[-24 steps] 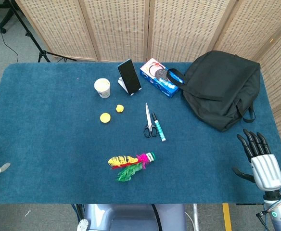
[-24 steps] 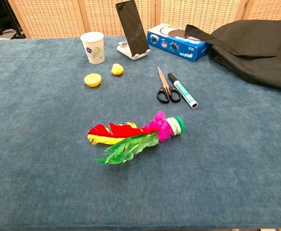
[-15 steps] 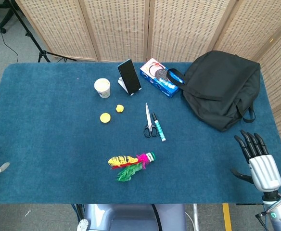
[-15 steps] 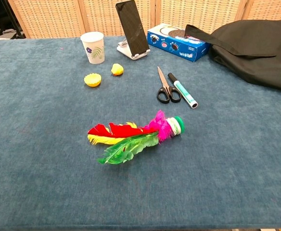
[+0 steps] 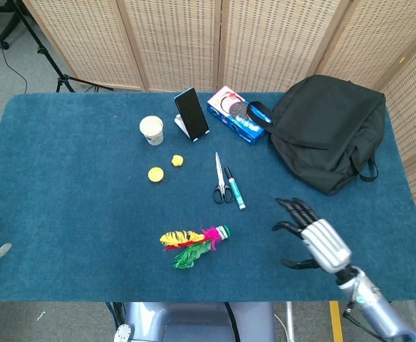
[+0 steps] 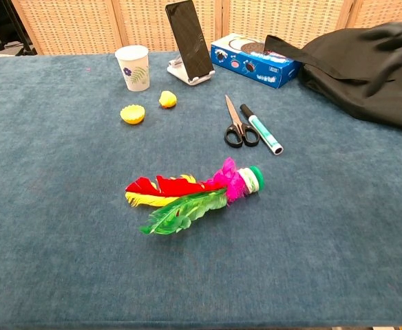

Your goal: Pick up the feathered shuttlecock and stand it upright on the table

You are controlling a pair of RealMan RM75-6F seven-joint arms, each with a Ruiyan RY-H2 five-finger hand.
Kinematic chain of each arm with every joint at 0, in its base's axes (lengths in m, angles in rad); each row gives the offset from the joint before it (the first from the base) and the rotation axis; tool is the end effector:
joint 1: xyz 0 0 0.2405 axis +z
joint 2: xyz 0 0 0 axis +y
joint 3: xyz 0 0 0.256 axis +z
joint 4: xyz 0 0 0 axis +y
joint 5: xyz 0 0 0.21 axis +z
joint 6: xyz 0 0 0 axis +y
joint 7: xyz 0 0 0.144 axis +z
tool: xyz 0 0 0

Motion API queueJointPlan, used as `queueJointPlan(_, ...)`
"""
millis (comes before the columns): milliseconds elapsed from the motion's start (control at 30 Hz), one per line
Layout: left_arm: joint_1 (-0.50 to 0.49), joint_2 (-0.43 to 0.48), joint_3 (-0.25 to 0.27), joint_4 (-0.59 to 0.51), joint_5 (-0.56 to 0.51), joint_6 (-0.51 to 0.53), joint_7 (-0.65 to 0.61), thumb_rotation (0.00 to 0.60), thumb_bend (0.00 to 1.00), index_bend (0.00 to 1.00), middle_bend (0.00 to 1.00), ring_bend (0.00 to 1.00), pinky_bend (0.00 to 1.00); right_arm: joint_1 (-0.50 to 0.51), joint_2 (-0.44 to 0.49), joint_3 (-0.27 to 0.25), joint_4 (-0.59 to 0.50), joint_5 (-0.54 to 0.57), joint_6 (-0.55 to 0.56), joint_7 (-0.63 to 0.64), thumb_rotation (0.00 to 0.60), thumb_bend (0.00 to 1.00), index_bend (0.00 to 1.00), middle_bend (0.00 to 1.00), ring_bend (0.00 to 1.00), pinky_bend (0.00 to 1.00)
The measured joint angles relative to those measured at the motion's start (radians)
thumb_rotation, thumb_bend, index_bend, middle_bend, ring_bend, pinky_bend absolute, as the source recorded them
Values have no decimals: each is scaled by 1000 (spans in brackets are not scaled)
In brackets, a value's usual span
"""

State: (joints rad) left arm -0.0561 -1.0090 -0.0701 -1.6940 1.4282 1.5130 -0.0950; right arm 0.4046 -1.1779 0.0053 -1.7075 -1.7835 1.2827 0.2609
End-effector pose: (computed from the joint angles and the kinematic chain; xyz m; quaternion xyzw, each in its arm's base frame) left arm -0.3129 0.1751 0.1968 -0.5437 -0.4135 -0.4062 0.6069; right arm -0.1960 -0.2322 0.0891 0.7078 -0.3997 0.5057 0.2889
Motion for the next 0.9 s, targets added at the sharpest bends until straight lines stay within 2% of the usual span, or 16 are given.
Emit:
queueJointPlan(133,-2,7,-6,6,-18,-14,-28,600,0,0,0,0,0,83,-56,29,-66,64,-178,-106,600,181,346,7,0,0)
queueJointPlan(333,-1,19,-12,14,-24,-22,-65,600,0,0,0,0,0,172,-199,88,-105,248,-314,-327,600,252,353,7,0,0)
queueJointPlan(533,-3,27,-14,23,-30,-36,-91,600,0,0,0,0,0,235,-311,139,-104,377,-363,-491,600,290,357,7,0,0)
queueJointPlan(600,-5,29,-15,25,-31,-42,-97,600,0,0,0,0,0,248,-332,148,-101,406,-369,-528,600,332,357,7,0,0)
queueJointPlan(900,-8,35,-14,27,-40,-64,-125,600,0,0,0,0,0,311,-451,176,-55,539,-383,-676,600,363,357,7,0,0)
